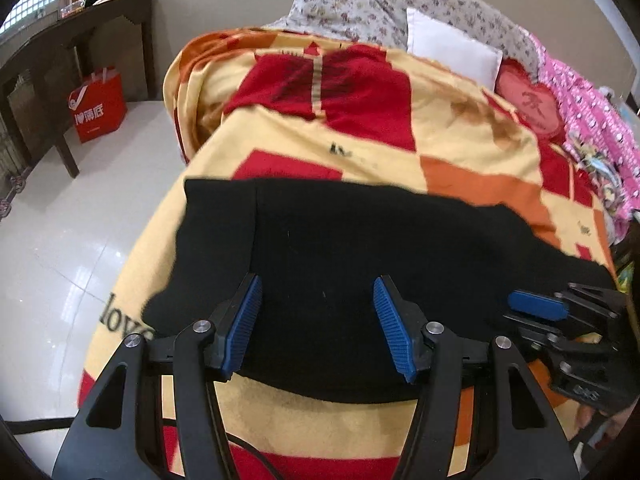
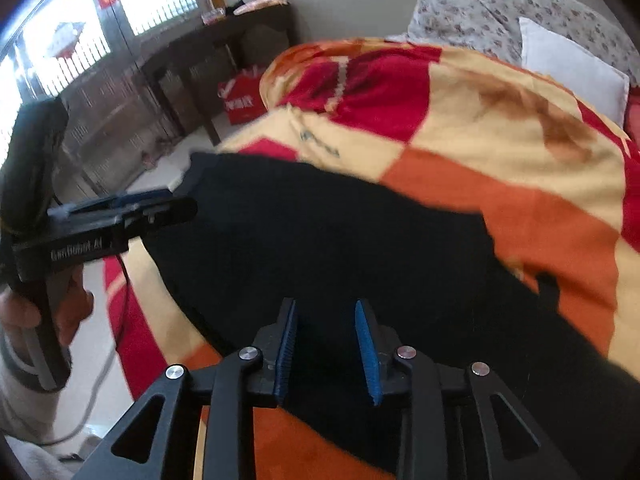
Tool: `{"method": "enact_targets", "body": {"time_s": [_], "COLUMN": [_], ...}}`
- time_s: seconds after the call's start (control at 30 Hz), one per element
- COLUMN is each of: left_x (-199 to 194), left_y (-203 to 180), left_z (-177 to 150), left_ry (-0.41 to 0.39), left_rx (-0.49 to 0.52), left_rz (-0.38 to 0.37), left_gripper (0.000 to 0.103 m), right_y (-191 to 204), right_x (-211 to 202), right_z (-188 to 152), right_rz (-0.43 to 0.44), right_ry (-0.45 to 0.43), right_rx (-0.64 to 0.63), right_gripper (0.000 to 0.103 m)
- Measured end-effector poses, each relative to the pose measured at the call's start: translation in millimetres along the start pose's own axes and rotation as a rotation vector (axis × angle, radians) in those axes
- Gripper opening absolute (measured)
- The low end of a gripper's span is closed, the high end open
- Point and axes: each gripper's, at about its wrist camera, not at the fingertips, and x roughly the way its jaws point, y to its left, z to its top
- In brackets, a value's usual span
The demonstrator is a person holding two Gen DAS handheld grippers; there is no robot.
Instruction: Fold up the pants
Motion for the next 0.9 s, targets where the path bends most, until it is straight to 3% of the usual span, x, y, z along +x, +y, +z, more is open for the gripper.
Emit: {"method": "enact_targets", "body": {"time_s": [0.17,0.3,0.53,0.9], "left_x": [3,-2,-10,28], "left_y": [-9,-17,-74,-161], "left_z": [-4,-2,2,-4], "left_ry": [-0.018,-0.006,-0.010,0.070], "left_rx": [0.026,0.005,0.084,0.226], "left_rz": [0.044,0.006,-0.108,-0.179], "left_gripper": [0.058,0.058,0.058,0.058], "right_y": [4,-10,-58,-151], "right_x": [-11,-29,-74,-119], "right_z": [-22,-26,-51,-105], "right_rz": [0.021,0.045,-0.147,-0.342], "right_ry": [-0.006,-0.005,-0.045,-0.035], "right_rx": [-0.034,0.009,0.092,0.303], "right_gripper": [0.033,0.034,0.038,0.040]}}
